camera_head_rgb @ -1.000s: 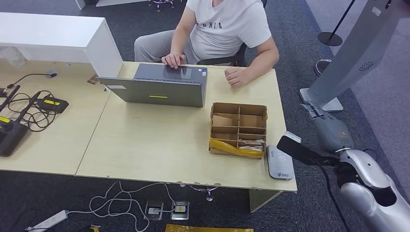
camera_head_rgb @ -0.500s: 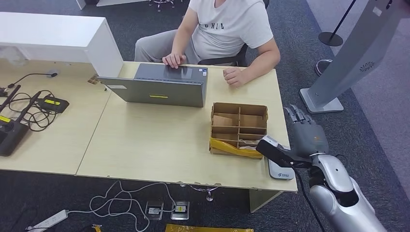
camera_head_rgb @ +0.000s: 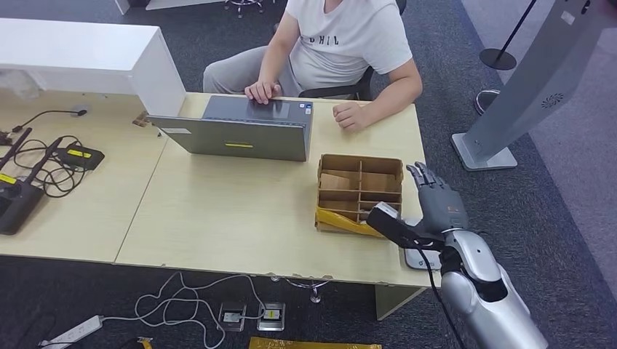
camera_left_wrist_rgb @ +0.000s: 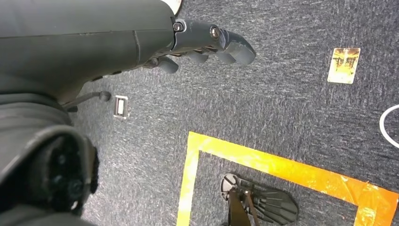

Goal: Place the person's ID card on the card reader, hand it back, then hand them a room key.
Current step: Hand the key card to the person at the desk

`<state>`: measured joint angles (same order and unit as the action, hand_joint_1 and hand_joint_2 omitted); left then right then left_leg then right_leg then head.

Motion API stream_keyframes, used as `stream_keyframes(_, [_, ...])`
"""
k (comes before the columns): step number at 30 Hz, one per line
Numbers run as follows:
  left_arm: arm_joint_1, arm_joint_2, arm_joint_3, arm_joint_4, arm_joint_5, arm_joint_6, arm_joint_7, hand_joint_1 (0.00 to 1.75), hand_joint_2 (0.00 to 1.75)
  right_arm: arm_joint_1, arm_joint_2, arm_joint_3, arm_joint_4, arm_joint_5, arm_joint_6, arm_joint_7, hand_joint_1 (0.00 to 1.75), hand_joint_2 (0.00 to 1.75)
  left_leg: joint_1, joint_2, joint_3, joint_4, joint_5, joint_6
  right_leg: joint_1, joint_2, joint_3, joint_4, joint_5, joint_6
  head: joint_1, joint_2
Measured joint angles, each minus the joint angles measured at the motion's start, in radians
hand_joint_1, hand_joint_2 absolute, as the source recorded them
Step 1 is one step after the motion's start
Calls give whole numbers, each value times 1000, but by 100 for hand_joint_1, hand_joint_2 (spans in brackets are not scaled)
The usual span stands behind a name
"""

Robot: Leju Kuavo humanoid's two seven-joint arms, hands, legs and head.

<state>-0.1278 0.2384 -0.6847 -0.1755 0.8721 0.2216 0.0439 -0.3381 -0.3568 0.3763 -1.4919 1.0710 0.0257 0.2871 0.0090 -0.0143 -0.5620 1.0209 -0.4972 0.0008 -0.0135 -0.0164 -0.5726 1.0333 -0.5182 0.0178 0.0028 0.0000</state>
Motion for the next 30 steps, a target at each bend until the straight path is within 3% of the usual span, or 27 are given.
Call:
stream_keyframes(21, [0,1,0,0,0,0,0,0,0,-30,38,-19,62,20,-10,-15,0,175,0,0,0,0,0,0,0,1,0,0,0,0,0,0])
stream_keyframes(30, [0,0,-5,0,0,0,0,0,0,-31,40,-50,70,19,27,-37,0,175,0,0,0,0,0,0,0,1,0,0,0,0,0,0])
